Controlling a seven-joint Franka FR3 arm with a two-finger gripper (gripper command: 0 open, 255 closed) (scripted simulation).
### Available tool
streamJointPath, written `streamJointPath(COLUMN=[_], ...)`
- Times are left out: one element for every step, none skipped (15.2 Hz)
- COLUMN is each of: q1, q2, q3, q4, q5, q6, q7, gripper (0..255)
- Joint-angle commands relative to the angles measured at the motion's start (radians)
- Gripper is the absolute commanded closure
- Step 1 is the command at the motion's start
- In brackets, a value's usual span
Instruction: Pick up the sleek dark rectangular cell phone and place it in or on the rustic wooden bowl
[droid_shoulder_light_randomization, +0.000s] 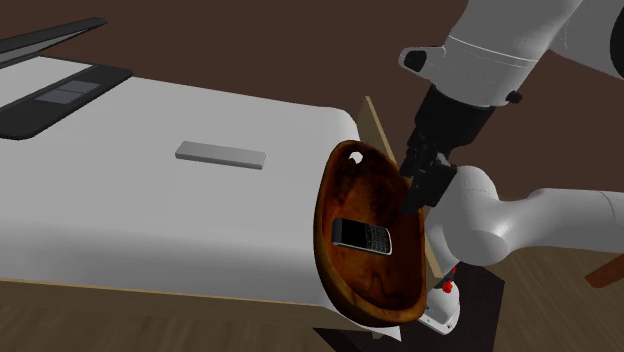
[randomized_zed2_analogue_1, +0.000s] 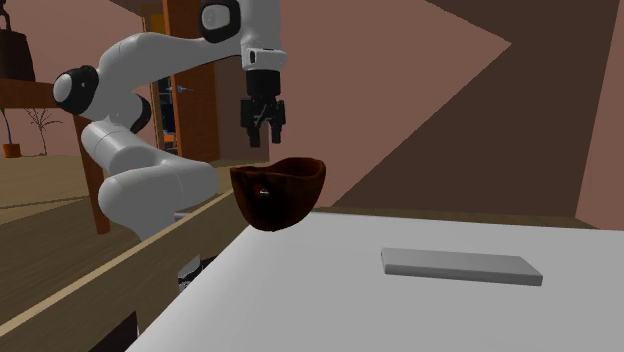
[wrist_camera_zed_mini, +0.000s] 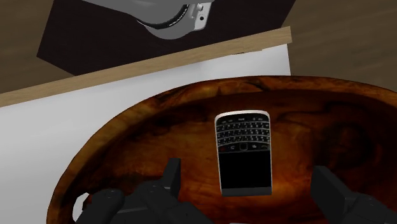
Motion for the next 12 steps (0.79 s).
streamJointPath(q1=[-0.005, -0.010, -0.014, -0.017, -0.017, -0.017, -0.017, -0.017, -0.017, -0.017, -0.017, -0.017], q2=[0.018, 0.037, 0.056, 0.072, 0.072, 0.072, 0.072, 0.072, 0.072, 0.072, 0.072, 0.072], q3=[-0.009, -0.017, -0.024, -0.030, -0.030, -0.030, -0.030, -0.030, -0.030, -0.030, -0.030, -0.030], q4=[0.041, 0.082, 0.125, 0.159, 0.159, 0.159, 0.159, 0.159, 0.159, 0.159, 0.159, 0.159], q5=[-0.009, -0.017, -0.025, -0.031, -0.031, -0.031, -0.031, -0.031, -0.031, -0.031, -0.031, -0.031], q6=[-0.023, -0.046, -0.069, -0.087, -0.087, -0.087, -0.087, -0.087, -0.087, -0.087, -0.087, -0.087], q7=[0.002, 0.004, 0.007, 0.008, 0.008, 0.008, 0.009, 0.009, 0.009, 0.009, 0.009, 0.009], gripper=[0, 0, 0, 0, 0, 0, 0, 0, 0, 0, 0, 0])
